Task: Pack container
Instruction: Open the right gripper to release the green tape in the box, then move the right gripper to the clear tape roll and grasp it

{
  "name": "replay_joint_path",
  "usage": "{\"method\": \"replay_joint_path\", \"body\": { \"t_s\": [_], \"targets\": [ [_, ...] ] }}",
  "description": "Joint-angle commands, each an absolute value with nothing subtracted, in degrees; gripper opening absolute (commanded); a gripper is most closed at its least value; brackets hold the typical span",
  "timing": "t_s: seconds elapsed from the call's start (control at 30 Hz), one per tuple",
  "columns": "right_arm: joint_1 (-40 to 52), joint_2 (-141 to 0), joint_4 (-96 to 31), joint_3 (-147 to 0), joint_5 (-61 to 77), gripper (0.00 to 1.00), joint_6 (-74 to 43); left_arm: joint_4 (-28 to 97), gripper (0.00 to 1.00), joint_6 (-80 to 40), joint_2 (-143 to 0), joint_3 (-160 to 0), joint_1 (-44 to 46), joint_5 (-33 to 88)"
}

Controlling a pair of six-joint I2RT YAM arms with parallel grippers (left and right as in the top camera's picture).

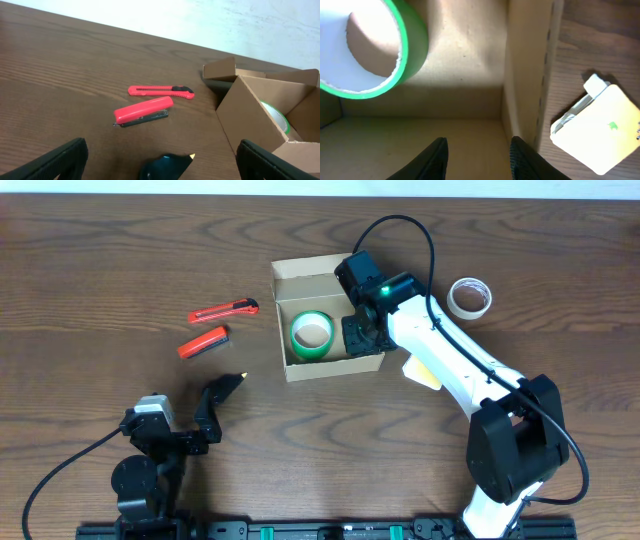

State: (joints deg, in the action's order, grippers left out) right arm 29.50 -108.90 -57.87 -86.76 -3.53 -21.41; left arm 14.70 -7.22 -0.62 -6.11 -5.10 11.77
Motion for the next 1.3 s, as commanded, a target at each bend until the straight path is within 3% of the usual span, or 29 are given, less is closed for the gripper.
{"method": "replay_joint_path", "body": {
  "t_s": [0.0, 0.17, 0.4, 0.77, 1.13, 1.27],
  "targets": [
    [29.65, -108.64, -58.08, -87.5, -0.51, 0.42, -20.51, 14.94, 0.95, -6.2, -0.25, -4.64, -5.32, 11.4],
    [28.05, -104.27, -57.56, -89.03, -0.56, 0.43, -20.14, 14.94, 0.95, -6.2, -0.25, -4.64, -5.32, 11.42],
    [18.11, -97.06, -53.6, -89.06, -7.42, 0.51, -13.13, 14.94, 0.95, -6.22, -0.25, -4.64, -5.32, 11.42],
    [4.12, -107.72, -44.49, -88.75, -9.89, 0.57, -2.48, 14.94, 0.95, -6.22, -0.25, -4.64, -5.32, 11.4],
    [-1.19, -117.6, -35.64, -88.75, -6.68, 0.54, -0.14, 14.94, 0.95, -6.2, -0.25, -4.67, -5.32, 11.42],
    [-1.19, -120.4, -32.69, -88.75, -5.67, 0.48, 0.19, 14.94, 0.95, -6.2, -0.25, -4.64, -5.32, 11.42]
  ]
}}
